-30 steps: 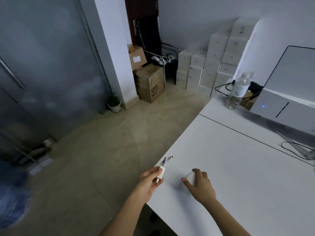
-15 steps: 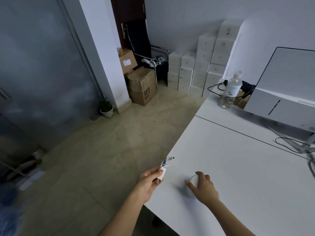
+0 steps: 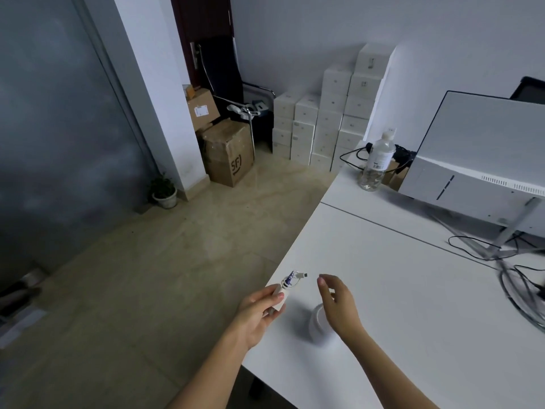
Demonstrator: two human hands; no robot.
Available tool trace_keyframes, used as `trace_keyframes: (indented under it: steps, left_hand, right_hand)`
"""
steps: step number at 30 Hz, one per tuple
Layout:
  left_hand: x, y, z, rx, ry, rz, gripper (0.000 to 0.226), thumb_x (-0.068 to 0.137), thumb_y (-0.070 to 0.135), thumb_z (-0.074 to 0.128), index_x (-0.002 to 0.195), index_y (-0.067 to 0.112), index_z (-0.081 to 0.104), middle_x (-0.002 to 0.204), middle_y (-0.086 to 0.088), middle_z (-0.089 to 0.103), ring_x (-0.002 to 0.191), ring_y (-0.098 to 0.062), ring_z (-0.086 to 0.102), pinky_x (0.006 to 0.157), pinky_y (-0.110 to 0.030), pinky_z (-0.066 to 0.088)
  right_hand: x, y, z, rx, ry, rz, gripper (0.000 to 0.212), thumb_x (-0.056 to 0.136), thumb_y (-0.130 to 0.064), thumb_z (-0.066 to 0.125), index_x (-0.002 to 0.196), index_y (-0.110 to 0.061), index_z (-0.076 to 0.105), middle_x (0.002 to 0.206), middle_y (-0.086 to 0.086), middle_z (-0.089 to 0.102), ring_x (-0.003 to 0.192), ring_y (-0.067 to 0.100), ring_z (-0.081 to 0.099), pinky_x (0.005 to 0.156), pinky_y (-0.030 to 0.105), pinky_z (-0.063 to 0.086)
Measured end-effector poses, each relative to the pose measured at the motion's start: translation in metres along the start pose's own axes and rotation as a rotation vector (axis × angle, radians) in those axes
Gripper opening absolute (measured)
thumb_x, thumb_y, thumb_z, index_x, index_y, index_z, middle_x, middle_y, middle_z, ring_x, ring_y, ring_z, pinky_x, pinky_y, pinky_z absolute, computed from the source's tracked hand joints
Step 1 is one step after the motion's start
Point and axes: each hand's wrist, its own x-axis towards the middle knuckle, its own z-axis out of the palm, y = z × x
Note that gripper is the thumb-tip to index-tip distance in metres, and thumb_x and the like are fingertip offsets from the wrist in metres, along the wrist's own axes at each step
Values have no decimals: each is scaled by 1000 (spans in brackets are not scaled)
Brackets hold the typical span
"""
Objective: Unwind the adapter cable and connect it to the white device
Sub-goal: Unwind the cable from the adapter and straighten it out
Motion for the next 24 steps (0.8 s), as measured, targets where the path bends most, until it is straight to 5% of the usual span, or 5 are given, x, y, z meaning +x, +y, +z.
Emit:
trace_keyframes:
  steps: [7,15,24]
  left_hand:
    - [0,3,10,-47,-62,-3,18,82,-8,59,96,2,66,90,-7,72,86,-18,65,61,-24,59]
    - [-1,6,13,-50,-131,-8,26,80,-12,58,104,-2,63,94,-13,73,78,-17,72,65,-21,58]
    - [-8,11,25,19,-137,-27,18,85,17,63,98,5,63,83,-6,69,72,-12,63,62,-25,56]
  right_hand:
    - [-2,-36,-3,699,-201,222,43,96,-37,36,105,-5,63,98,9,66,89,25,61,81,33,52]
    - [-10,-37,-10,777,-238,206,25,96,-14,43,96,-4,66,83,11,67,71,20,58,67,22,54]
    - [-18,-35,-17,843,-206,206,16,90,-4,52,89,-4,68,73,8,69,61,17,58,63,23,54]
